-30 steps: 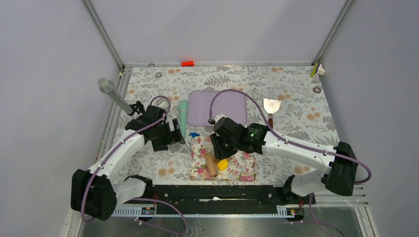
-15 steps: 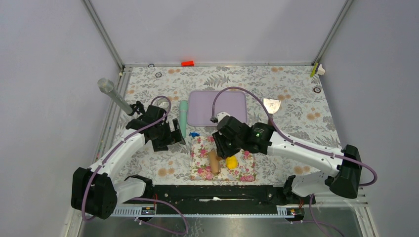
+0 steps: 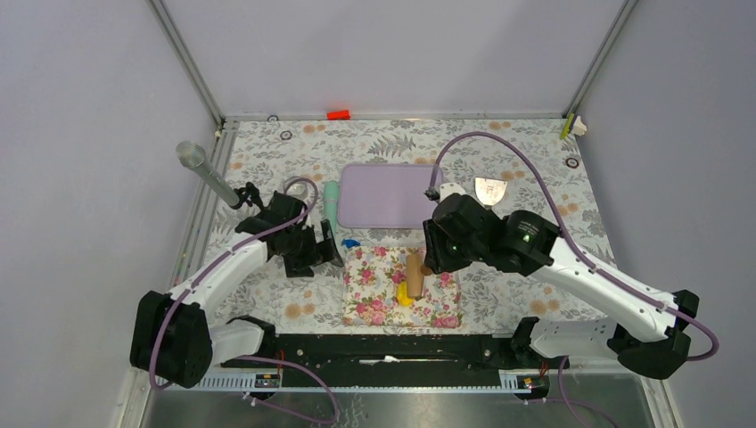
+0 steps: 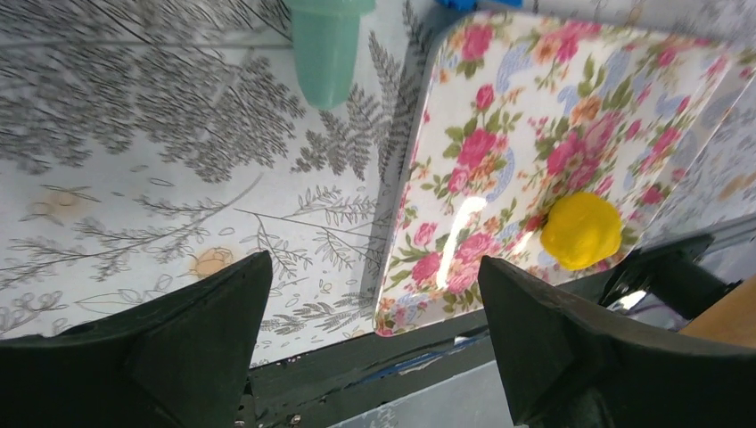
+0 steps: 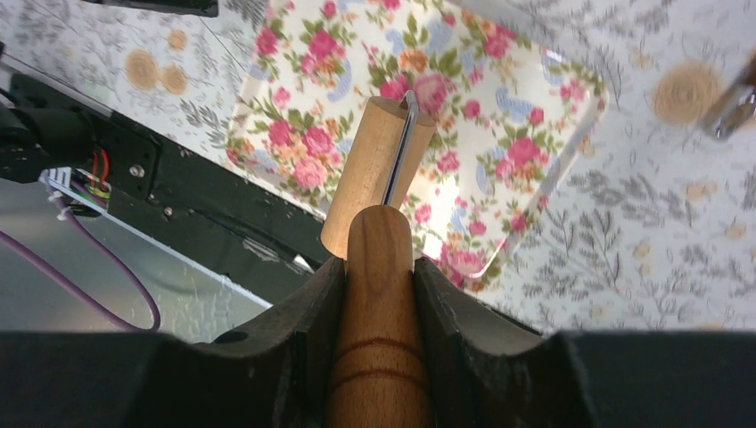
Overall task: Roll out the dumpling wrappers from the dough
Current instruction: Flatten out the dough on the work surface.
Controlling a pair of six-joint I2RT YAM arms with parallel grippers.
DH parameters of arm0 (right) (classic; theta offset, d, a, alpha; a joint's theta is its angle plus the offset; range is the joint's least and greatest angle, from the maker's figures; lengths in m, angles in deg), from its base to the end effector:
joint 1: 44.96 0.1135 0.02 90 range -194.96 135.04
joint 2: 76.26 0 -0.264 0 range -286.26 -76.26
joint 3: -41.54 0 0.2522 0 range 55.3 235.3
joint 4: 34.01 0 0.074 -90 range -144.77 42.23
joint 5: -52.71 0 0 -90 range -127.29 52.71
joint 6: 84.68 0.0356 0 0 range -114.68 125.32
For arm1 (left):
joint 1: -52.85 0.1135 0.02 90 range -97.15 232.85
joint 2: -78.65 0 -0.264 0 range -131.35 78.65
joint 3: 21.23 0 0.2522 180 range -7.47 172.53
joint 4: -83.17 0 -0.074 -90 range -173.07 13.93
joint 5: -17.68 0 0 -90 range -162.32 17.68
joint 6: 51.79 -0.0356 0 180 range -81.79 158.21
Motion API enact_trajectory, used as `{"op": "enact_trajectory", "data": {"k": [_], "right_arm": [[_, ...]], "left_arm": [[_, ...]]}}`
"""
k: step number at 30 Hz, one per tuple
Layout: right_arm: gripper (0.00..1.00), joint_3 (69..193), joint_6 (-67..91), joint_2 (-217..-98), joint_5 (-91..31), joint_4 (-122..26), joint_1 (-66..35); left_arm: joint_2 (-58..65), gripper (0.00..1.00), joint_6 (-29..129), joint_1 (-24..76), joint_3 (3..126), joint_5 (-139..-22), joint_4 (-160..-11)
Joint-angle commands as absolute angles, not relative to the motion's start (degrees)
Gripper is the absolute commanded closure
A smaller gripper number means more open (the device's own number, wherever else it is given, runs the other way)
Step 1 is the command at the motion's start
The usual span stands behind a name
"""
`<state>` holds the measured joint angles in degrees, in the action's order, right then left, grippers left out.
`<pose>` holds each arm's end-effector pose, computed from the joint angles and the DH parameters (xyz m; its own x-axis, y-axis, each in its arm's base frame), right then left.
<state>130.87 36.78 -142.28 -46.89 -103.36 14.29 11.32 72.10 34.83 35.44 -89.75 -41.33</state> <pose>0.1176 0.1861 0.3760 -0.7253 -0.2127 -0.6548 -0.4802 0.8378 0.2599 0.1961 -0.0750 0.2117 -0.9508 -0.2501 -0.1827 -0.1444 0.8798 -0.4528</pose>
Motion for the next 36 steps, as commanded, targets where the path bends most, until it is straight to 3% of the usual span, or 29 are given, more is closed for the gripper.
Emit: {"op": "enact_trajectory", "data": {"k": [1,4,10,16,22,29,36], "right_arm": [[1.00,131.48,44.13,-143.41,-46.48,-107.96,14.11],[1.00,130.08,46.75,-144.44,-45.63,-105.78,14.11],[1.00,129.46,49.88,-147.34,-47.49,-104.31,14.11],[1.00,128.43,52.08,-146.48,-52.93,-105.04,14.11],[1.00,125.58,52.05,-144.92,-53.76,-104.53,14.11],[1.00,122.92,53.06,-145.57,-50.96,-102.22,14.11],[1.00,122.45,54.11,-146.65,-49.16,-99.73,14.11]], "left_arm": [[9.88,0.06,71.67,29.70,33.72,-91.29,-44.56],[8.71,0.07,73.92,26.63,32.77,-89.85,-46.59],[6.04,0.20,76.60,20.60,32.42,-78.75,-47.13],[3.17,0.36,79.01,15.70,31.93,-75.62,-48.43],[1.51,0.46,81.06,14.44,31.31,-74.57,-51.41],[-1.41,0.72,81.23,14.44,31.31,-75.25,-53.52],[-1.79,0.88,81.29,14.44,31.20,-75.78,-53.63]]}}
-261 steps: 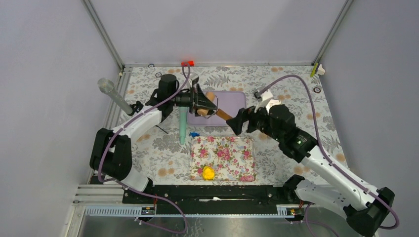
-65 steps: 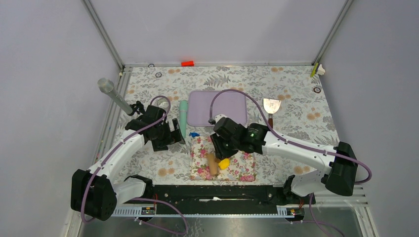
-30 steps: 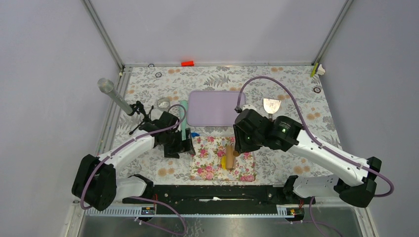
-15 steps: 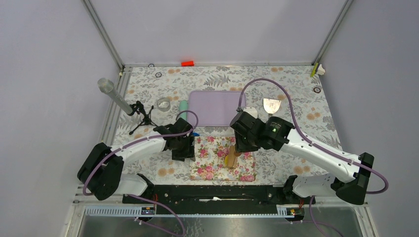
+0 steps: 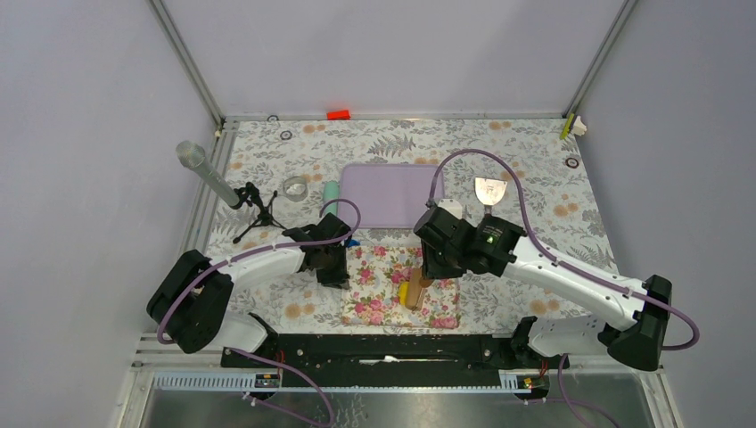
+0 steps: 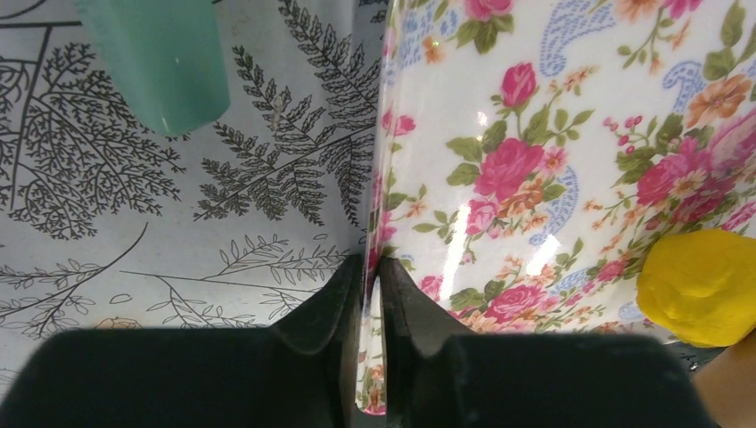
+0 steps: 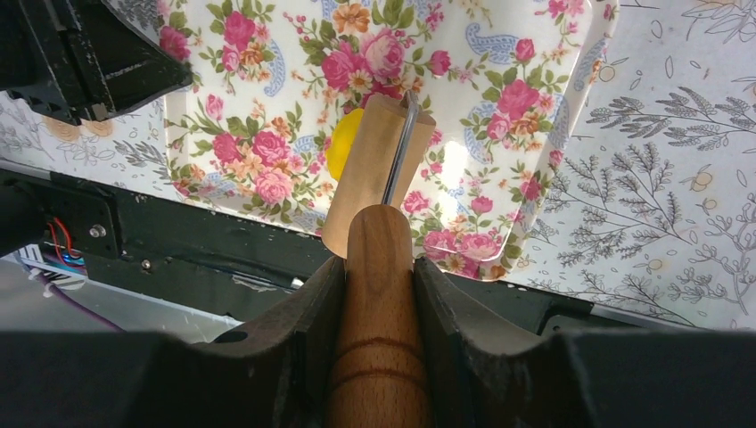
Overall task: Roll out the dumpling wrappers from the dough
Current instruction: Flatten out the dough on the work surface.
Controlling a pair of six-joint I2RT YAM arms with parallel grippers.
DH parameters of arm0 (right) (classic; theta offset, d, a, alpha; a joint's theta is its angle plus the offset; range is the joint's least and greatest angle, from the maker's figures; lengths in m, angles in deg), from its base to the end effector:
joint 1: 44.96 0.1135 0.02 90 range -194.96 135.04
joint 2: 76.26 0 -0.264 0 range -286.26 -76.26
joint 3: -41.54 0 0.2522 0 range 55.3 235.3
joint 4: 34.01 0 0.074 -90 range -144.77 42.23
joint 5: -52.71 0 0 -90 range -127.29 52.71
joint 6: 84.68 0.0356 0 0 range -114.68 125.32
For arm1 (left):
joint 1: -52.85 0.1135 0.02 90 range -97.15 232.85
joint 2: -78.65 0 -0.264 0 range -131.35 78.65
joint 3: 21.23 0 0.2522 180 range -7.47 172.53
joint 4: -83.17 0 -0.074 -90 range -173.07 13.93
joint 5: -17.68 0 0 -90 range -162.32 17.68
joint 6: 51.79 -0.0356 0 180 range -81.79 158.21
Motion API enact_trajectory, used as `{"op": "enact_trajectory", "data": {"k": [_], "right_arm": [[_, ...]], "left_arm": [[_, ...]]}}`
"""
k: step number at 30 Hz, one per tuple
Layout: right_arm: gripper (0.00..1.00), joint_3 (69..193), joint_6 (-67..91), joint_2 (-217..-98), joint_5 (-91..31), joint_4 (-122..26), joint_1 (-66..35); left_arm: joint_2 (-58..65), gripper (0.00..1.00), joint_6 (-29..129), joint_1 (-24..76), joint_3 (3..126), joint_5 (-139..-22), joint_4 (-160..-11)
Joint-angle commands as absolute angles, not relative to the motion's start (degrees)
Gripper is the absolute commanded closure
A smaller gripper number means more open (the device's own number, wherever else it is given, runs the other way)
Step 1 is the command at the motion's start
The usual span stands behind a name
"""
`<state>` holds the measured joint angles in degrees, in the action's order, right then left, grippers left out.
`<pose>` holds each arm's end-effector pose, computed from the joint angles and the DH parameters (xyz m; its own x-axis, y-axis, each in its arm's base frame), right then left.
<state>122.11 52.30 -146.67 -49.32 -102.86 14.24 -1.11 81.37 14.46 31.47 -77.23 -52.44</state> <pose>0.1274 0.1992 0.3137 -0.8721 -0.0665 -0.4847 -0.2155 0.9417 0.2584 0.1803 -0.1468 0.1548 -0.9799 -0.0932 -0.1766 -0.0414 0.9600 -0.2768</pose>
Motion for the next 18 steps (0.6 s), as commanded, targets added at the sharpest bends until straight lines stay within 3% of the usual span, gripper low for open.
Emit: {"op": "enact_trajectory", "data": {"k": [1,3,18], "right_arm": [[1.00,122.78,53.99,-146.87,-49.40,-100.04,14.11],[1.00,123.41,53.67,-147.64,-49.89,-100.99,14.11],[1.00,119.09,54.09,-151.79,-53.48,-103.45,14.15]], "left_arm": [[-1.77,0.92,81.20,14.45,31.21,-75.92,-53.62],[-1.90,1.00,81.19,14.44,31.26,-75.99,-53.62],[-2.28,1.00,80.85,14.37,31.12,-77.13,-54.41]]}}
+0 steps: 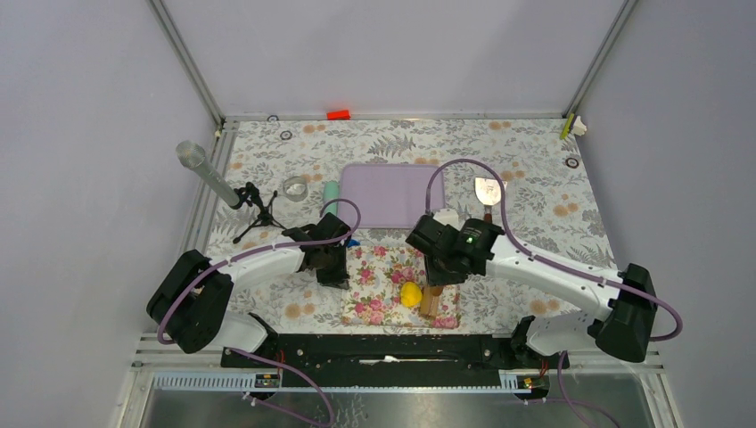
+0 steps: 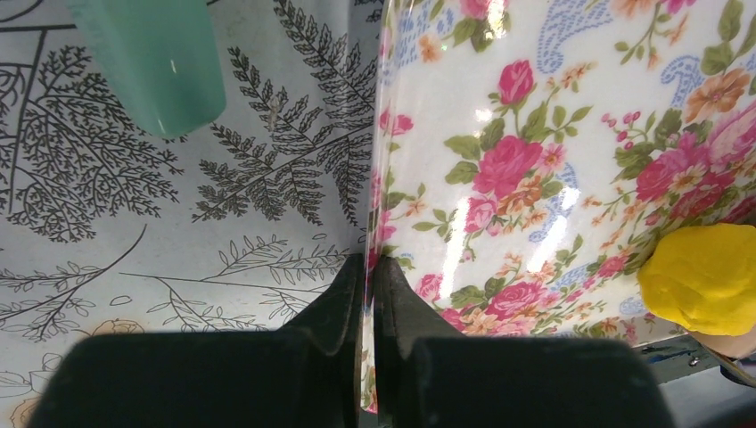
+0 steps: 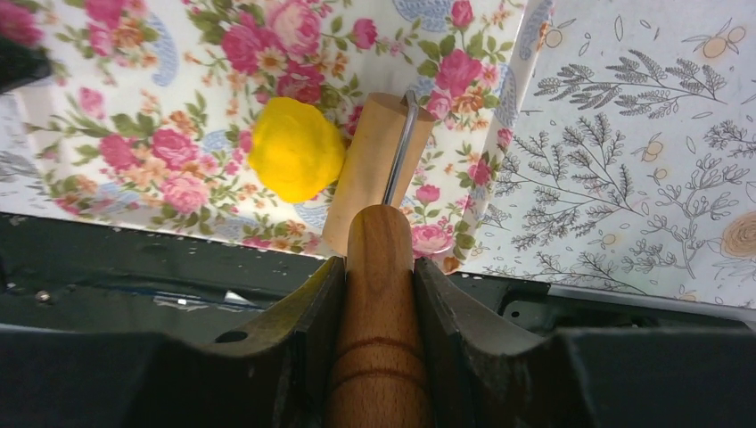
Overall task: Roll out the dumpling wrappers from the dough
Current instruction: Flatten out the dough on the work surface.
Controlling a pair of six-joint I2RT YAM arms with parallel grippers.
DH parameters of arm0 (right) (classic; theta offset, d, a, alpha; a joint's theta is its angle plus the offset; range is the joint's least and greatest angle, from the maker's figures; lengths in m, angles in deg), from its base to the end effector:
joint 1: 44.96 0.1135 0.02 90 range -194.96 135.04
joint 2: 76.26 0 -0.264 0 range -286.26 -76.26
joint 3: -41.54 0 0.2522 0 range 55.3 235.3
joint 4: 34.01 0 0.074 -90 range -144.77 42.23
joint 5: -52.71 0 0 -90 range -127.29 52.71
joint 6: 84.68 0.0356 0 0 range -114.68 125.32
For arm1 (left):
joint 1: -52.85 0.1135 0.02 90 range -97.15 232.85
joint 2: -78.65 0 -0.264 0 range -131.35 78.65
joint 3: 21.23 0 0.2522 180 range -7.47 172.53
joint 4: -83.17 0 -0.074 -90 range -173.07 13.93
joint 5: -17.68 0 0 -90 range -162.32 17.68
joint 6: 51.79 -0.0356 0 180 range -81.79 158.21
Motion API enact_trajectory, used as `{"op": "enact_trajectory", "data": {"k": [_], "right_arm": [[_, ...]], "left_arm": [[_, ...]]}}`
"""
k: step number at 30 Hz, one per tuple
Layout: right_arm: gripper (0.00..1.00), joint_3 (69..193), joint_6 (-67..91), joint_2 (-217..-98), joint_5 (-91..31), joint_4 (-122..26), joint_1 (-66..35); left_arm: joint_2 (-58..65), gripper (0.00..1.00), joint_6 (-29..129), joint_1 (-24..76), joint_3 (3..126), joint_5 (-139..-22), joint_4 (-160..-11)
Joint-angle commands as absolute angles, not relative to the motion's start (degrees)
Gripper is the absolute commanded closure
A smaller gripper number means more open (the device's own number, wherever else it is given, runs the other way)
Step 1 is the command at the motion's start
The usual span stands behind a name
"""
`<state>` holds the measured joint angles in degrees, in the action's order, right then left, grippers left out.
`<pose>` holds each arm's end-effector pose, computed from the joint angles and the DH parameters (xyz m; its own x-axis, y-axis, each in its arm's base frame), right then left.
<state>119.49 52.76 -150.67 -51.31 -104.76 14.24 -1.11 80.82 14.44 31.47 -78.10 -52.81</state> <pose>0.1317 0.2041 0.2833 -0.8977 -0.1103 -0.4265 -0.1835 0.9738 0.1342 0.1805 -0.1477 0.1551 -0.9813 -0.0815 -0.1741 -0.0281 0.9567 -0.2896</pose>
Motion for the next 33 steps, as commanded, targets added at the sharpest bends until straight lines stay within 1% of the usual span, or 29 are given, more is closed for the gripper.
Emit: {"op": "enact_trajectory", "data": {"k": [1,8,13,22,30,33], "right_arm": [[1.00,119.93,53.72,-151.89,-54.25,-104.53,14.11],[1.00,134.78,50.20,-152.61,-58.90,-114.74,14.11],[1.00,140.22,48.53,-155.17,-54.10,-113.24,14.20],[1.00,132.36,47.97,-156.77,-47.28,-106.86,14.19],[1.00,126.10,48.77,-157.23,-47.17,-104.58,14.19],[1.00,126.95,48.46,-156.99,-47.71,-105.25,14.19]], "left_arm": [[-2.32,1.00,80.76,14.46,31.20,-77.15,-54.44],[-2.12,1.00,80.90,14.44,31.17,-77.05,-54.41],[-1.82,1.00,81.18,14.44,30.91,-76.72,-54.42],[-1.67,1.00,81.37,14.44,30.70,-76.36,-54.24],[-1.99,1.00,81.20,14.46,30.76,-76.51,-54.34],[-1.99,1.00,81.11,14.44,30.77,-76.50,-54.24]]}}
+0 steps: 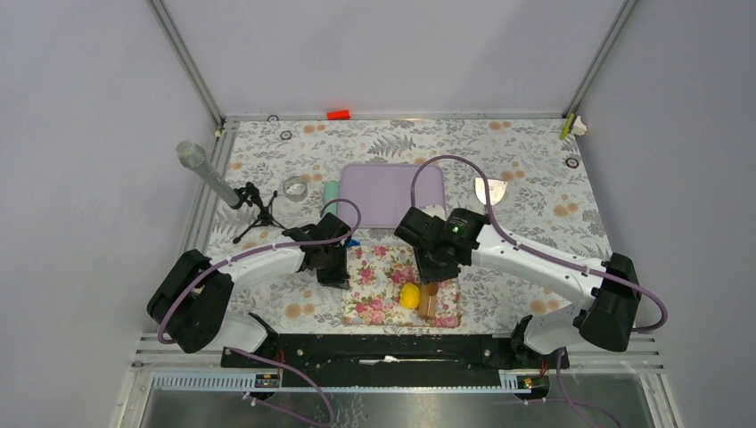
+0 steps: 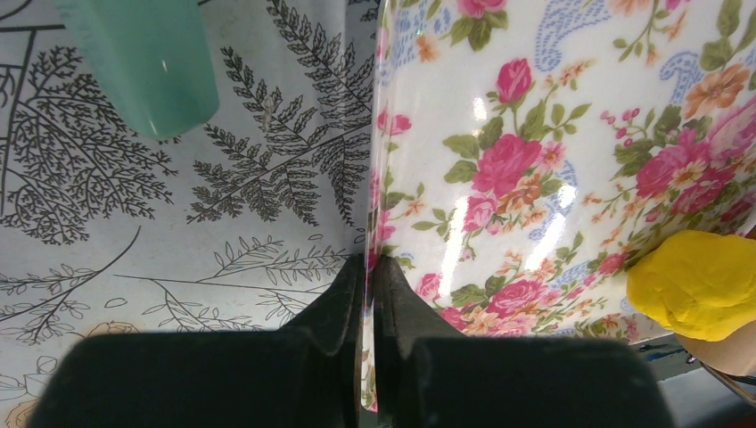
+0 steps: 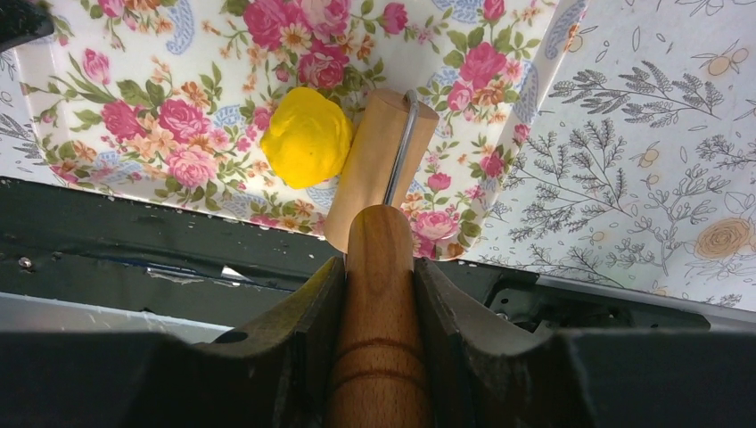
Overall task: Roll out the dumpling wrappers from the dough
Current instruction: Flatten out the dough on the work surface.
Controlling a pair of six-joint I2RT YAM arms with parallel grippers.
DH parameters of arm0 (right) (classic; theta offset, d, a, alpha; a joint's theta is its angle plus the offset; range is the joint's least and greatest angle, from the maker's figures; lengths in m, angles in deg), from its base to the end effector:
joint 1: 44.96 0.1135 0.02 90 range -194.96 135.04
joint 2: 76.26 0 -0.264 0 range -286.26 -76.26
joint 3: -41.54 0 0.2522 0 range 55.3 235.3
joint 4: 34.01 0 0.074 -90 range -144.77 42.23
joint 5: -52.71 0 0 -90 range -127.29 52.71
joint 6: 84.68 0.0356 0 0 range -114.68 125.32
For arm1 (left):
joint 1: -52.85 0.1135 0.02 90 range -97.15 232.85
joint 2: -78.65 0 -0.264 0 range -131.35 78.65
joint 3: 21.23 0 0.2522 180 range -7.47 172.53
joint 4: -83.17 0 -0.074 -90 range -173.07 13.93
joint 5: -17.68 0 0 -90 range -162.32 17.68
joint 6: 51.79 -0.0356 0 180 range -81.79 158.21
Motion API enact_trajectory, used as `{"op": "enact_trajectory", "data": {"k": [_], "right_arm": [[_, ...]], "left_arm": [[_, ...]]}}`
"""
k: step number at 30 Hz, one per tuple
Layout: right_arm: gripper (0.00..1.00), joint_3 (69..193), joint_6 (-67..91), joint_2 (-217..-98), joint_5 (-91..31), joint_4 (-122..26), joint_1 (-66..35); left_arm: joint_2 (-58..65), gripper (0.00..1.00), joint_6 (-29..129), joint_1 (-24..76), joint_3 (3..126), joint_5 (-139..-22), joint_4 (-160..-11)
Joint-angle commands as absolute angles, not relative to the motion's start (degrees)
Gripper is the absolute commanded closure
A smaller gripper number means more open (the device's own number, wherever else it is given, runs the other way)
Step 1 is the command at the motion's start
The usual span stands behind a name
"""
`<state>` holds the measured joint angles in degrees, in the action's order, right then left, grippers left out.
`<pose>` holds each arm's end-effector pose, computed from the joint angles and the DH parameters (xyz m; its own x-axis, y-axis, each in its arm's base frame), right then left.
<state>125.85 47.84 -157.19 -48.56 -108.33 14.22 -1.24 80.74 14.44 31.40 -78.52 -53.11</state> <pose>0.1421 0.2246 0.2861 -0.9040 -0.2216 -0.3655 -0.2694 0.9593 0.0846 0.1806 -0.1481 0.1545 -0.9821 -0.0790 -0.1711 -0.0253 0.9550 -0.2955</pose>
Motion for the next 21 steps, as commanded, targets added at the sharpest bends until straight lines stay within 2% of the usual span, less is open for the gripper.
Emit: {"op": "enact_trajectory", "data": {"k": [1,7,13,18,21], "right_arm": [[1.00,128.14,48.13,-156.95,-48.66,-106.22,14.19],[1.00,139.25,45.75,-158.29,-54.90,-115.40,14.24],[1.00,145.90,43.78,-160.38,-51.60,-115.46,14.64],[1.00,143.36,42.81,-162.20,-49.25,-113.46,15.59],[1.00,140.20,42.85,-162.32,-47.73,-111.23,15.61]], "left_arm": [[-1.99,1.00,81.10,14.40,30.76,-76.47,-54.24],[-2.07,1.00,81.17,14.43,30.95,-76.34,-54.24],[-1.11,1.00,81.20,14.46,31.09,-76.98,-54.00],[1.25,0.64,80.75,14.42,32.51,-77.01,-51.31],[2.59,0.54,80.17,14.44,33.49,-76.45,-49.22]]}}
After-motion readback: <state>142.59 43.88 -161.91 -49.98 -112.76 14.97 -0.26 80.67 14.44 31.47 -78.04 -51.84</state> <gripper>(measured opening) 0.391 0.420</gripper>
